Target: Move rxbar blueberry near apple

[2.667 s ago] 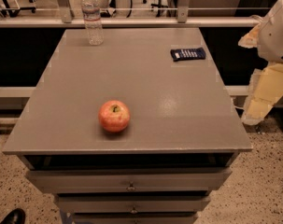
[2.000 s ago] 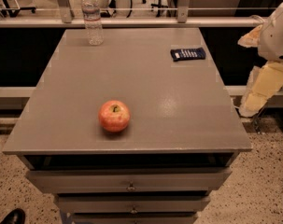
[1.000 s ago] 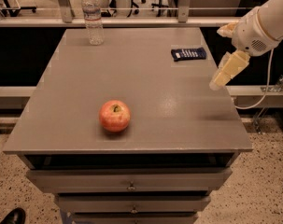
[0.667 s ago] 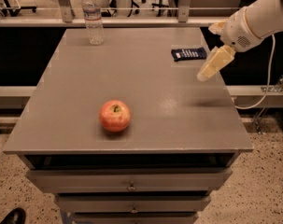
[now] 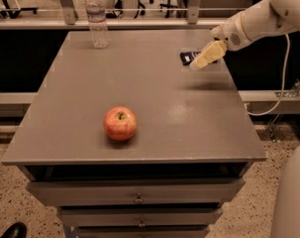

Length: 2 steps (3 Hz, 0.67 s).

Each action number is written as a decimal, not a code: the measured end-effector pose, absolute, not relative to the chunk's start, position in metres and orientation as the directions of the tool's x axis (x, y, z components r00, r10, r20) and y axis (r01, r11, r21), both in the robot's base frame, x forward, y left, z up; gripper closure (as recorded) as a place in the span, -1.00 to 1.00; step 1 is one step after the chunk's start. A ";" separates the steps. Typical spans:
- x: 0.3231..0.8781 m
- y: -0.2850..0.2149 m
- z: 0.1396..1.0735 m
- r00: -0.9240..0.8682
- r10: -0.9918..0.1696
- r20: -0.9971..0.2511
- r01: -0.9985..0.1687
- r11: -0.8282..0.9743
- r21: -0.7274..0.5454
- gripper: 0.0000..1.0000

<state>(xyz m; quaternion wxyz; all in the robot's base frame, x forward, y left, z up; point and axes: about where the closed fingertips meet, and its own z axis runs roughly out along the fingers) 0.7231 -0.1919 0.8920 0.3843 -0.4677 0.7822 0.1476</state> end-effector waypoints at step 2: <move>0.759 -0.179 0.867 -0.320 -0.603 -0.731 -0.835 0.544 -0.084 -1.00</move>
Offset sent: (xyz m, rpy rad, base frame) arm 0.0639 0.0113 -0.0323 -0.0413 0.0520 -0.0357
